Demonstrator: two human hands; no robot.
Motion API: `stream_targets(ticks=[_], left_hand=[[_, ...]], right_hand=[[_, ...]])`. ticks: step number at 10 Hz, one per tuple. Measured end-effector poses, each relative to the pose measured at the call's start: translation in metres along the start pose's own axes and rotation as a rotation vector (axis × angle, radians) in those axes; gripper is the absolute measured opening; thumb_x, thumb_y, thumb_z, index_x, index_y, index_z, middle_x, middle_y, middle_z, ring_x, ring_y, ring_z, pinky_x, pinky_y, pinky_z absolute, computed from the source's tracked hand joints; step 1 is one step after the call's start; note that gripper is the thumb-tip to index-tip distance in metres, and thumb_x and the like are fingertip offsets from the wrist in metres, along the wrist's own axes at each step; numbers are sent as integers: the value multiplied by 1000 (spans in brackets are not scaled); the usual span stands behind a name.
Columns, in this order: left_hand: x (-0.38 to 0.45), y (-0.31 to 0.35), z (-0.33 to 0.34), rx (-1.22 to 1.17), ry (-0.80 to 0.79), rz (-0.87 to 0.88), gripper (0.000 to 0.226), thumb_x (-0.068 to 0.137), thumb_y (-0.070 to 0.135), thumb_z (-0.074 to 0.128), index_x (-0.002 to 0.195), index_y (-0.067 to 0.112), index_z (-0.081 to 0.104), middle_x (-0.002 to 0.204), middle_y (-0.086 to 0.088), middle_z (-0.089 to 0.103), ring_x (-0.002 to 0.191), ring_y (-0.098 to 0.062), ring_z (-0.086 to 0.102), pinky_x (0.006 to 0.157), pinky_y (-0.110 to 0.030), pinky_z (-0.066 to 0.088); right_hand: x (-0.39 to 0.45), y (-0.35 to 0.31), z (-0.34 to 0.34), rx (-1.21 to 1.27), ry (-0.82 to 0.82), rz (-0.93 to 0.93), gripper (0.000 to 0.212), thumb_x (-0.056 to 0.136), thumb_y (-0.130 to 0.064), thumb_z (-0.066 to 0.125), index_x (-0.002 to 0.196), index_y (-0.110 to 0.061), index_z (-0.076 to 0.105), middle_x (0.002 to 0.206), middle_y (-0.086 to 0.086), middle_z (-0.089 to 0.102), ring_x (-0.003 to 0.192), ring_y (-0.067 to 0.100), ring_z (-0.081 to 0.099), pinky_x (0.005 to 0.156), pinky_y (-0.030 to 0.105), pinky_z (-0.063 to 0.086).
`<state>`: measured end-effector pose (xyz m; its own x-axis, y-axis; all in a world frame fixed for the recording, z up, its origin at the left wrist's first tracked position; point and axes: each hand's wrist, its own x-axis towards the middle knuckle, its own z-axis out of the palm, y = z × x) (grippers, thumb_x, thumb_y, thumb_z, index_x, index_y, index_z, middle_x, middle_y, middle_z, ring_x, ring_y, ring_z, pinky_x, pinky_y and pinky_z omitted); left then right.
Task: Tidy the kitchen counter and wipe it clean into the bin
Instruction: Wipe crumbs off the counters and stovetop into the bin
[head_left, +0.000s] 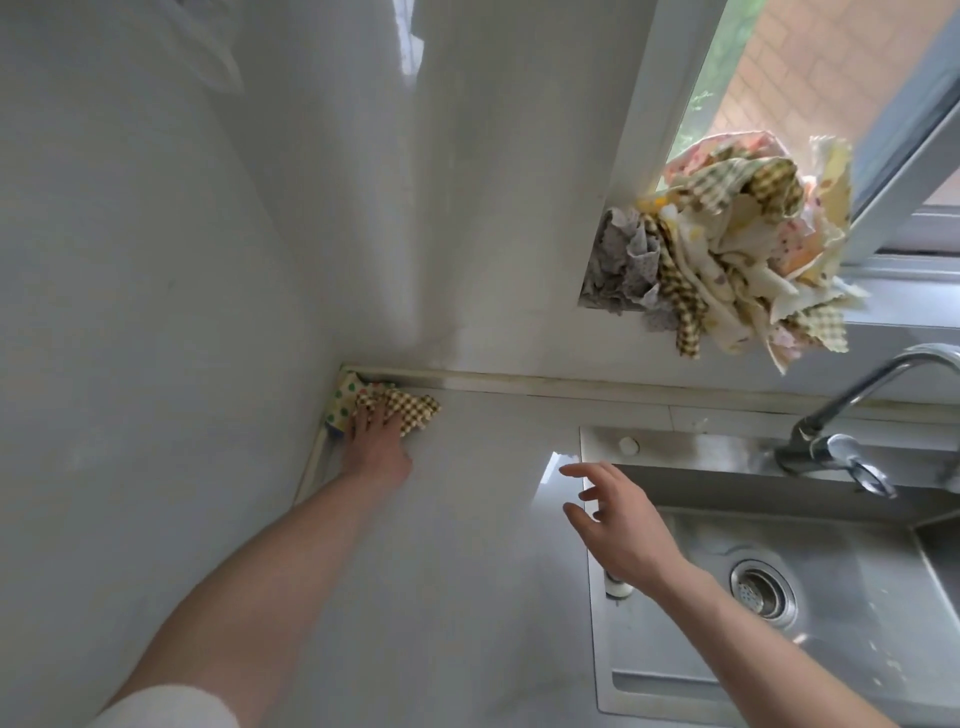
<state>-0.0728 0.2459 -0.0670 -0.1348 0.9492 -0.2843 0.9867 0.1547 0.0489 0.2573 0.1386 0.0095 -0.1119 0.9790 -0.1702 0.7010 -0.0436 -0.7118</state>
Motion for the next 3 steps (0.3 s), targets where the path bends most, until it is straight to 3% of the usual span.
stream_targets(ticks=[1, 3], left_hand=[[-30, 23, -16, -66, 110, 85, 67, 86, 24, 61, 150, 22, 43, 168, -7, 20, 154, -33, 15, 126, -46, 17], [-149, 88, -18, -283, 38, 384, 60, 92, 30, 58, 150, 30, 43, 169, 2, 14, 157, -21, 5, 128, -38, 7]], right_hand=[[-17, -2, -8, 36, 48, 17, 37, 92, -24, 65, 122, -43, 58, 121, -25, 52, 102, -7, 59, 83, 19, 50], [-84, 17, -28, 92, 153, 81, 40, 90, -24, 68, 126, -40, 59, 122, -25, 55, 106, -3, 58, 81, 17, 52]])
